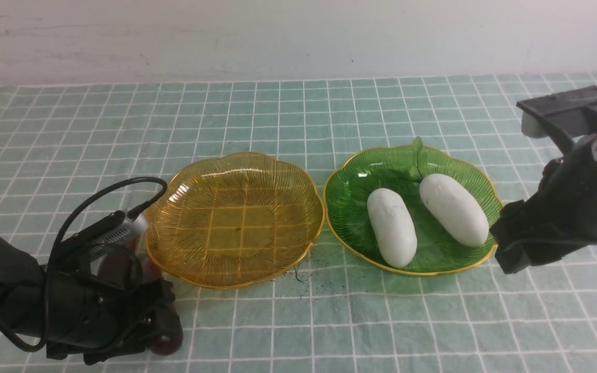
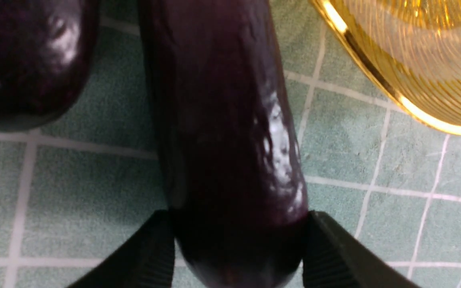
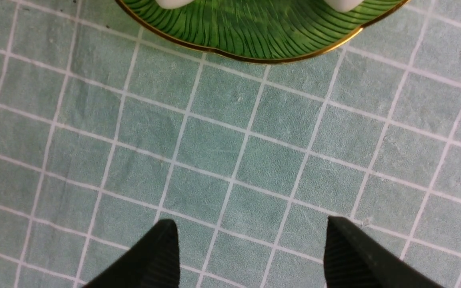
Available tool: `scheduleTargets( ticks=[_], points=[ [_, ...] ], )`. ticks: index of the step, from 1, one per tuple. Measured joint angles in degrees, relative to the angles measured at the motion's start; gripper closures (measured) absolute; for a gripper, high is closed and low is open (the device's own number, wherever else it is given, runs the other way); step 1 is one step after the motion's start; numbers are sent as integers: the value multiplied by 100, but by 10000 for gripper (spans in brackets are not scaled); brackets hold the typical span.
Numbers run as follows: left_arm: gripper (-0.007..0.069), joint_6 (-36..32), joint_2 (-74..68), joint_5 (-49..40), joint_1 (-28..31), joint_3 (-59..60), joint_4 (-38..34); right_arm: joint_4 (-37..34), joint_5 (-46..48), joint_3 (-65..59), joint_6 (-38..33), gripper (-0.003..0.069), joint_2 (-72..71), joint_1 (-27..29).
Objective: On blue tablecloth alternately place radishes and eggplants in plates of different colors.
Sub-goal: 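Pick up the eggplant and place it in the yellow plate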
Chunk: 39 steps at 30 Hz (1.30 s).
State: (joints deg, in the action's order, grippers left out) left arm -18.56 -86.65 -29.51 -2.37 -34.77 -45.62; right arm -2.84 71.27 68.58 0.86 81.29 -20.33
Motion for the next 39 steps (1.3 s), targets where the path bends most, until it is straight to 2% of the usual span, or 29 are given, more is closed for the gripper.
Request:
scheduleTargets(
  ticks=[5, 9, 18, 27, 32, 39],
  points=[
    [276, -314, 109, -65, 0, -11, 173, 0, 0, 0, 0, 216, 0, 0],
    [276, -313, 453, -175, 0, 11, 464, 0, 0, 0, 0, 216, 0, 0],
    [276, -313, 1881, -855, 0, 21, 1398, 5, 0, 0, 0, 216, 0, 0],
    [276, 105, 2371, -1470, 0, -49, 1751, 5, 0, 0, 0, 216, 0, 0],
    [276, 149, 2279, -1637, 0, -1001, 1755, 10, 0, 0, 0, 216, 0, 0],
    [276, 149, 1055, -1818, 0, -2502, 1440, -6, 0, 0, 0, 216, 0, 0]
  ],
)
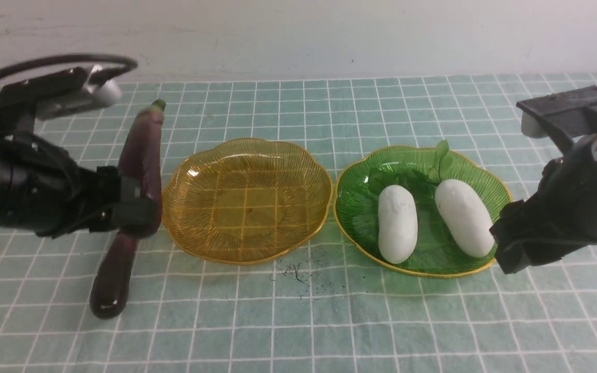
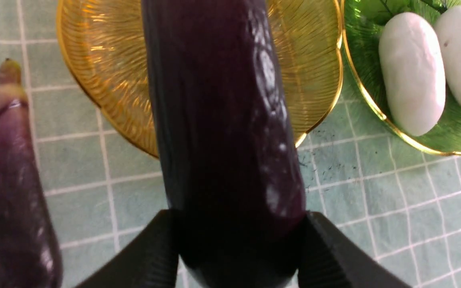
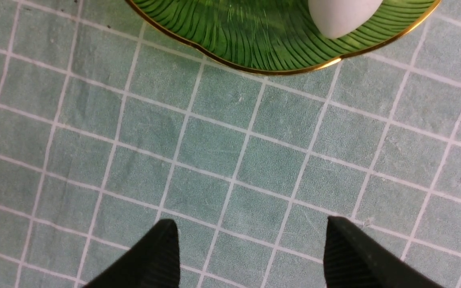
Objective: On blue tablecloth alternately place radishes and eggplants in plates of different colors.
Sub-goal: 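Pick up the eggplant and place it in the yellow plate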
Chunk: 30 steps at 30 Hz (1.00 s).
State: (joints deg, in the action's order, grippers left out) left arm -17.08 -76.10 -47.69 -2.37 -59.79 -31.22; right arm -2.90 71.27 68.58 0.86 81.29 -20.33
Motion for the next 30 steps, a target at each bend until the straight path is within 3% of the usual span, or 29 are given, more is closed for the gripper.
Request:
scheduleTargets(
  ticks=[4, 15, 21, 30],
  points=[
    [276, -12, -958, -117, -45, -642, -323, -14, 0, 0, 0, 216, 0, 0],
    [276, -202, -2860, 60, -650, -1534, -385, 31, 0, 0, -23, 216, 0, 0],
    [276, -244, -3385, 371, -754, -1638, -403, 31, 0, 0, -86, 216, 0, 0],
    [276, -256, -3538, -111, -995, -1645, -408, 31, 0, 0, -86, 216, 0, 0]
  ],
)
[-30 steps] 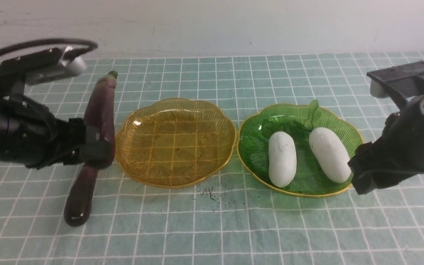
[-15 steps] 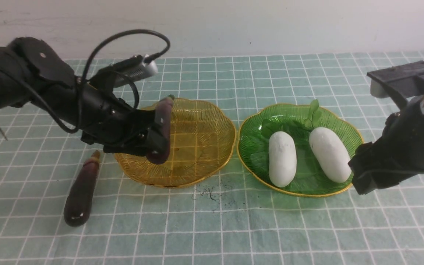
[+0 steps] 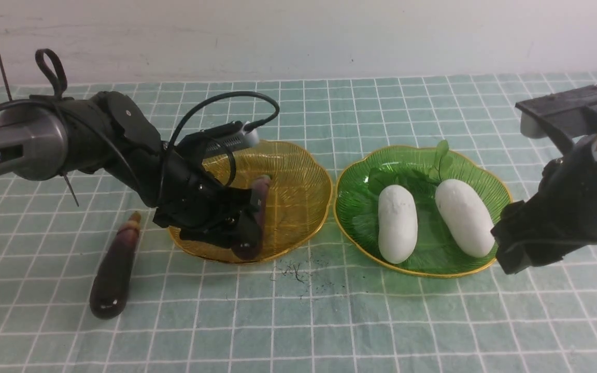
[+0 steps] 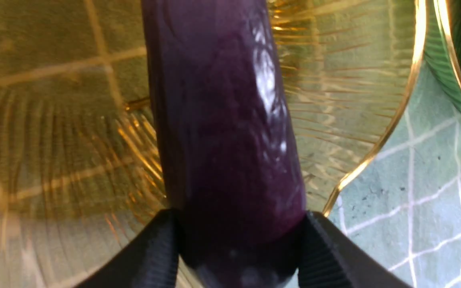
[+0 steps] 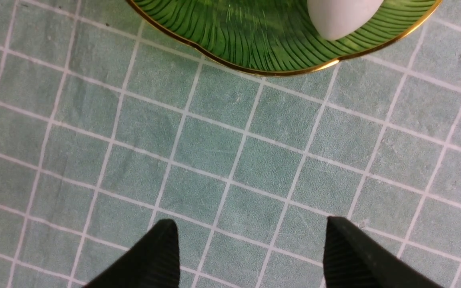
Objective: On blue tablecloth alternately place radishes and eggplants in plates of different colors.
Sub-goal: 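Pick up the eggplant and place it in the yellow plate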
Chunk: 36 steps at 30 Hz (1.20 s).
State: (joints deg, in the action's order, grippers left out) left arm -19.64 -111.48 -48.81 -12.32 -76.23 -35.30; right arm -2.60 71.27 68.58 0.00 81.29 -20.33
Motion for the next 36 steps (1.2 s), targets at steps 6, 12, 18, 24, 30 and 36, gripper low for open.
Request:
scheduleTargets(
  ticks=[6, 12, 18, 24, 30, 36],
  points=[
    [276, -6, 0, -310, -70, -11, 6, 0, 0, 0, 0, 216, 0, 0],
    [276, -6, 0, -610, -138, -11, 6, 0, 0, 0, 0, 216, 0, 0],
    [276, -6, 0, -647, -139, -11, 6, 0, 0, 0, 0, 216, 0, 0],
    [276, -6, -5, -583, -148, -57, 6, 0, 0, 0, 0, 216, 0, 0],
    [169, -6, -5, -733, -148, -621, 11, -40, 0, 0, 0, 246, 0, 0],
    [105, 5, -5, -1408, -148, -1478, 31, -326, 0, 0, -282, 431, 0, 0]
  ],
)
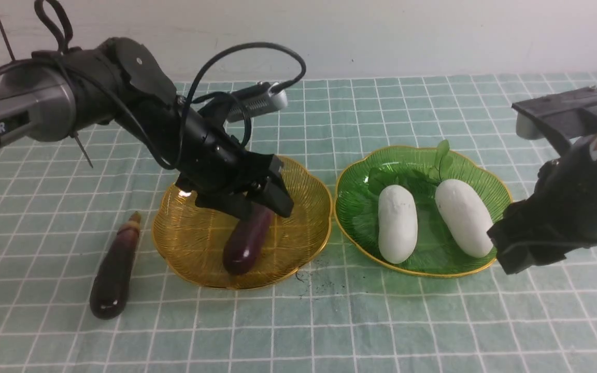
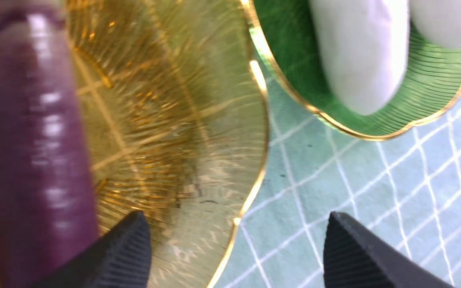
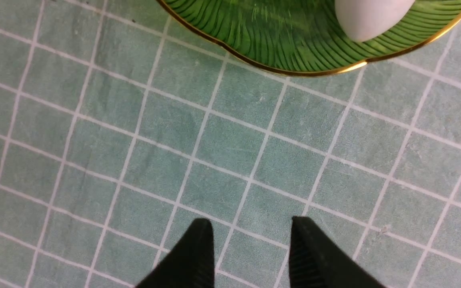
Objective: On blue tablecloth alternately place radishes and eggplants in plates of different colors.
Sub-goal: 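Pick up the eggplant and place it in the yellow plate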
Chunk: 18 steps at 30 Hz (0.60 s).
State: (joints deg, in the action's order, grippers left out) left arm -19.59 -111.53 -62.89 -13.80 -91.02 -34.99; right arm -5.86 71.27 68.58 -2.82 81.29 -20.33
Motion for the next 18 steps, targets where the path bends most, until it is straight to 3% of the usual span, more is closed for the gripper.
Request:
scheduleTargets(
  ticks=[3, 9, 14, 18],
  points=[
    [146, 0, 0, -409, 0, -442, 162, -60, -5, -28, -47, 518, -46, 0],
    [351, 10, 71, -647, 181, -945, 747, -67, -13, -269, -71, 617, -462, 0],
    [555, 272, 335, -742, 547, -955, 1575, -55, -13, -620, -176, 650, -999, 0],
    [616, 725, 593, -742, 843, -766, 2204, 30, -1, -942, -209, 656, -1507, 0]
  ],
)
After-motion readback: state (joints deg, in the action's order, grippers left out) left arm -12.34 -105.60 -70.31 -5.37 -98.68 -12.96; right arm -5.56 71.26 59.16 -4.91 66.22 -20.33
